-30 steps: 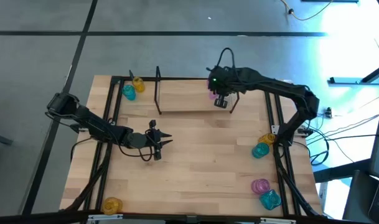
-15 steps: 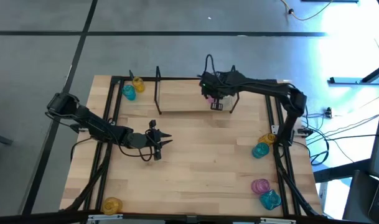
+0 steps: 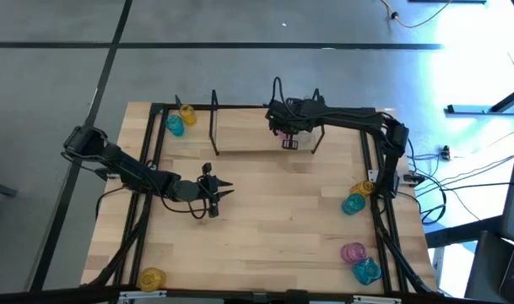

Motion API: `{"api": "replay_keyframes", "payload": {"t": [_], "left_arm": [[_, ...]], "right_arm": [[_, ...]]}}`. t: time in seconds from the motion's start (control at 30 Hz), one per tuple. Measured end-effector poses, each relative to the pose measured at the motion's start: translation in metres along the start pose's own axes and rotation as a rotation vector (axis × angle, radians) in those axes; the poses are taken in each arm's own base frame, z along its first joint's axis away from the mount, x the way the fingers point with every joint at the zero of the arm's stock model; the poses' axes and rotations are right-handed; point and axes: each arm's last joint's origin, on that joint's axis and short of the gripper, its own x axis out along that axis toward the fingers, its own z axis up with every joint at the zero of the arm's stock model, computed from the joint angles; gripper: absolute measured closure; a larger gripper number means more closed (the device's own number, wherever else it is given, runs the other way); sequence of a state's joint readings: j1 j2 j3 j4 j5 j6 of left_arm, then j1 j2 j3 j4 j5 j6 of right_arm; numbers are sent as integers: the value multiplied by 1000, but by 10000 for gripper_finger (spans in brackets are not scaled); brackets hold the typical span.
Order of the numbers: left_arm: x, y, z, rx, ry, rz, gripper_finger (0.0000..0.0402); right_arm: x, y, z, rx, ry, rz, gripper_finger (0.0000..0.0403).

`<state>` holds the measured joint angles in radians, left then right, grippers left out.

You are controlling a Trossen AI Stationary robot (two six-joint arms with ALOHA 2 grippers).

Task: Sort vases onto shelf
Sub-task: Put the top violet vase aligned with the other violet vase on the shelf

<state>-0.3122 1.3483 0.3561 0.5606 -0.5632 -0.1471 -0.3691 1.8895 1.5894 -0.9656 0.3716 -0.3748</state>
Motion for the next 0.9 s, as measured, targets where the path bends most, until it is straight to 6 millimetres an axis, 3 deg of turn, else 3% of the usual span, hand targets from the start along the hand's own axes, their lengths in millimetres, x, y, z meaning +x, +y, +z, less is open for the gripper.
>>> {"api": "replay_keyframes", "payload": {"t": [0.9], "left_arm": [[0, 0, 0, 0, 1, 0, 309]], "right_arm": [[4, -5, -2, 19, 32, -60, 397]]}}
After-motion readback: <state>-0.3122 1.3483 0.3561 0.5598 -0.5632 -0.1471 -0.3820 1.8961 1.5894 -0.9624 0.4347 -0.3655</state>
